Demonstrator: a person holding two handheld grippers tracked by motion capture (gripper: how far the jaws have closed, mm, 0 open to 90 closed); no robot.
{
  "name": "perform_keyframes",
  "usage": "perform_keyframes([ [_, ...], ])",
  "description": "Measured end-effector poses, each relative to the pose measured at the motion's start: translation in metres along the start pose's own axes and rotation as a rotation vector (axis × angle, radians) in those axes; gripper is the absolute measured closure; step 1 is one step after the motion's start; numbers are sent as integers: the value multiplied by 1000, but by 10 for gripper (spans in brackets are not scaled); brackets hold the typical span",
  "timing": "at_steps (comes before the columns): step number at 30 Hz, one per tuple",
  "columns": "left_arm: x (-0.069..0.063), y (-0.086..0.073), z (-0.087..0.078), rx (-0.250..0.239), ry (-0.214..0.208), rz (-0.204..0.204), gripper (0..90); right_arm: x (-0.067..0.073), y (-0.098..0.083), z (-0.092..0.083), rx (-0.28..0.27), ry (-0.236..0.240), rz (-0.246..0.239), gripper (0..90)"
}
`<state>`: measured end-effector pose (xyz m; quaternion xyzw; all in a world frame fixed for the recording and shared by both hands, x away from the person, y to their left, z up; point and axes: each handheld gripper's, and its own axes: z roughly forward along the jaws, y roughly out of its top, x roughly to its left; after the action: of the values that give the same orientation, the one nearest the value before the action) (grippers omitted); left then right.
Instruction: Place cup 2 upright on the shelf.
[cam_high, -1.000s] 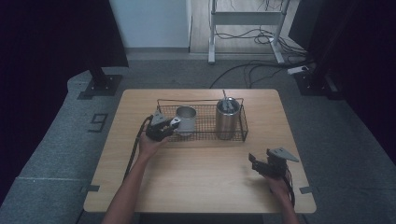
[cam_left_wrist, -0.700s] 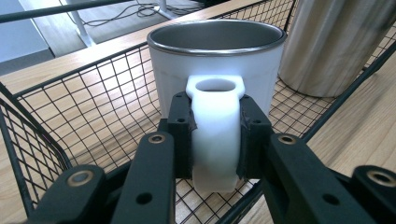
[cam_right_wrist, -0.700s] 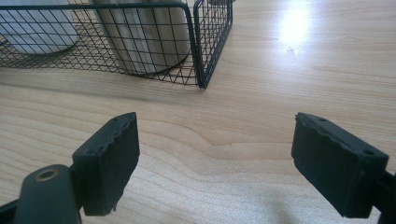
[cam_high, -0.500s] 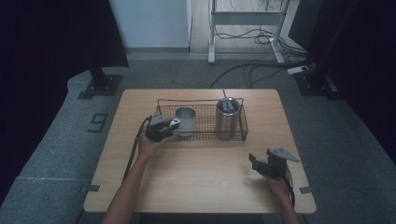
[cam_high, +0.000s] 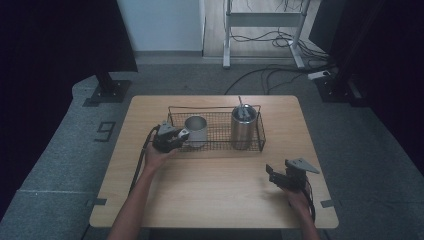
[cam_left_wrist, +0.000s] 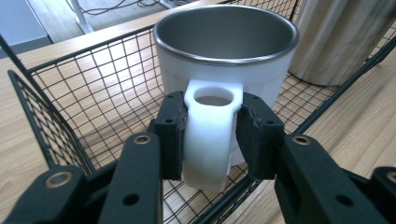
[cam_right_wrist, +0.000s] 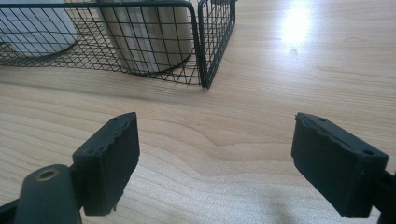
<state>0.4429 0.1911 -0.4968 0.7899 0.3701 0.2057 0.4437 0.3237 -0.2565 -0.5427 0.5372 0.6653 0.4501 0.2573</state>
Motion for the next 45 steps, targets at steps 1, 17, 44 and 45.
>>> perform_keyframes([
  [1,0,0,0,1,1,-1,624,0,0,0,0,0,0,152],
  [17,4,-1,-5,-5,-11,-35,514,1,0,0,-5,2,1,152],
  [44,-9,9,-25,-79,-82,-30,329,0,0,1,2,2,2,152],
  [45,-11,10,-26,-82,-85,-28,328,0,0,1,1,3,2,152],
])
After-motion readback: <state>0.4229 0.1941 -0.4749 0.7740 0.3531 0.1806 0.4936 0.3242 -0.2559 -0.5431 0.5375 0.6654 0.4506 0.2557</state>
